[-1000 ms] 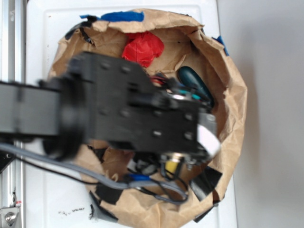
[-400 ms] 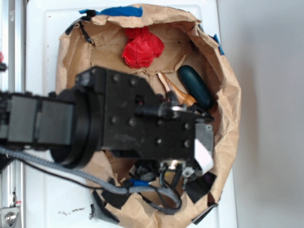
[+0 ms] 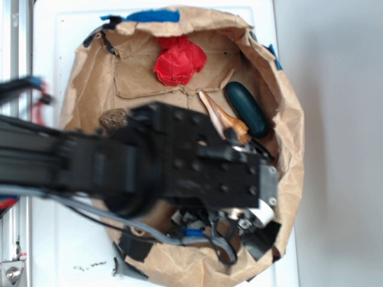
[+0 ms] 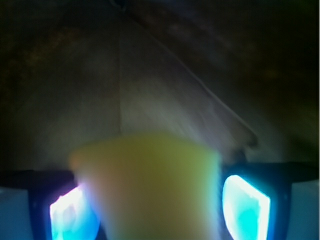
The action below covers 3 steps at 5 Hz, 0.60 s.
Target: Grab the green sponge.
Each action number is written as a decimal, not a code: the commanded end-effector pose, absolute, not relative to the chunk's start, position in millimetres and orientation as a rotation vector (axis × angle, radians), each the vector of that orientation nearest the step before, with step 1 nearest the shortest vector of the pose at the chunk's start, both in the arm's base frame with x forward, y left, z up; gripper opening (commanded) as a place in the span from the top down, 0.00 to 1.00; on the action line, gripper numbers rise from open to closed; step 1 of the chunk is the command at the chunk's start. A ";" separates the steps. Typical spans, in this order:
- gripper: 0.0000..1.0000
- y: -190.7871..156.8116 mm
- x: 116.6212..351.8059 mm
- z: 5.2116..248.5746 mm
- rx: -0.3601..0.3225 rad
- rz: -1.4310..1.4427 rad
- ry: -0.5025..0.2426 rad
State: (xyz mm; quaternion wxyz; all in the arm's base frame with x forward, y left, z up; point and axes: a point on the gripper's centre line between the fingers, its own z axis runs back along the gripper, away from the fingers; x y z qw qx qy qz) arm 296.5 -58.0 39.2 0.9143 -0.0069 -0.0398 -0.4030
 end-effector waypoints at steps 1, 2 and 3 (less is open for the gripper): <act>1.00 -69.0 301.4 45.7 0.007 -0.852 -0.129; 1.00 -64.3 301.2 49.7 -0.001 -0.838 -0.138; 1.00 -58.5 299.1 57.2 -0.017 -0.825 -0.151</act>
